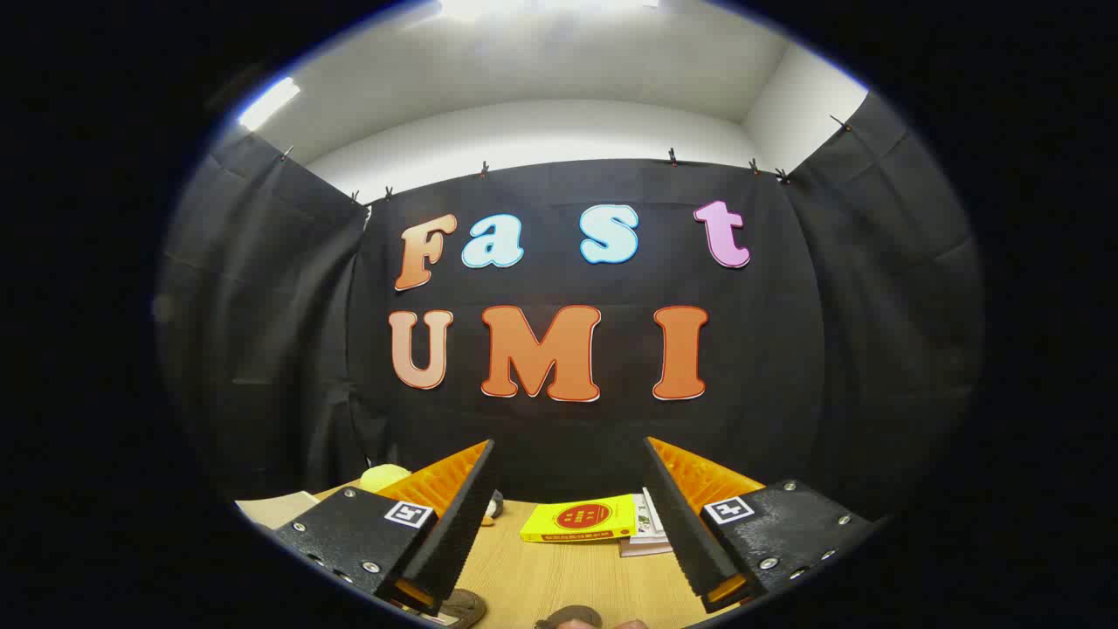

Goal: Open the storage box then place both shoes into the box .Put the left shoe in first, then the right shoe, with the right side of both shoes facing outward in a uniform manner.

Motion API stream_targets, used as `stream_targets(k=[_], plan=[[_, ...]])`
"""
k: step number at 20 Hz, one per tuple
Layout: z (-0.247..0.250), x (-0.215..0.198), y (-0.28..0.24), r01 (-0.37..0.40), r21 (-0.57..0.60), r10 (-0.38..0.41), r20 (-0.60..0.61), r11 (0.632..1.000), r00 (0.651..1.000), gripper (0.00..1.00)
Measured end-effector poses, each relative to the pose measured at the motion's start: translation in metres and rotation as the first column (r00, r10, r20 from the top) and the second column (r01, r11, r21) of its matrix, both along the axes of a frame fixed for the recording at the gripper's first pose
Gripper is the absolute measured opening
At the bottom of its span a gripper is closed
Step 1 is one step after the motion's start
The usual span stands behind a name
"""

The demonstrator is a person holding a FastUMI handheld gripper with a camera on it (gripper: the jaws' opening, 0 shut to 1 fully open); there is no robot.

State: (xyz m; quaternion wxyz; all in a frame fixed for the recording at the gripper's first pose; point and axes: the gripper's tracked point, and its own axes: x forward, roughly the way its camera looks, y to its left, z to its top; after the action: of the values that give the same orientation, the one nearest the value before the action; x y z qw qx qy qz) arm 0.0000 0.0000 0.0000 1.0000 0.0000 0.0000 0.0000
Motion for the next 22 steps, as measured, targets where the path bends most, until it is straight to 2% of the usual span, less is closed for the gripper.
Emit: stream_targets(k=[16,22], plan=[[-0.004,0.000,0.009,-0.012,-0.032,0.011,-0.006,0.999,1.000,0.97],[-0.013,-0.002,0.024,-0.040,-0.045,0.038,-0.027,0.998,0.999,0.97]])
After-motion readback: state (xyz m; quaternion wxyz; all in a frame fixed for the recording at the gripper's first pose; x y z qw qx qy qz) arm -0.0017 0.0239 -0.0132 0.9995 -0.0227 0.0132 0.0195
